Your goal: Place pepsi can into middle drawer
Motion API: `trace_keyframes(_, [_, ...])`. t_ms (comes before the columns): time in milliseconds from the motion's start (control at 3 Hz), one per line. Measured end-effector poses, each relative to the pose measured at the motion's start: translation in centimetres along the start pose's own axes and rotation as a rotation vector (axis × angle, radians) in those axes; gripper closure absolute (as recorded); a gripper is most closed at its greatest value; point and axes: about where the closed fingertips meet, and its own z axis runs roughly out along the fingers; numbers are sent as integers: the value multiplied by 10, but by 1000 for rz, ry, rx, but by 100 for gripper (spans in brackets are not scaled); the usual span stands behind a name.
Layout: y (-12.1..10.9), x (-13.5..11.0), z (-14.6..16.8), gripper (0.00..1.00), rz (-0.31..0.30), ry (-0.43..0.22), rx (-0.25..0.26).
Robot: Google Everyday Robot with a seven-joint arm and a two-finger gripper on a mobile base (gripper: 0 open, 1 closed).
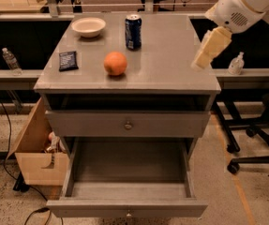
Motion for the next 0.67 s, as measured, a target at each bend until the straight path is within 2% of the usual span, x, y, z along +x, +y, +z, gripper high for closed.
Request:
trace_keyframes(333, [-52, -21, 29, 0, 37, -88, 52])
trace_keyframes(667, [-93, -51, 60, 0, 74, -185, 75])
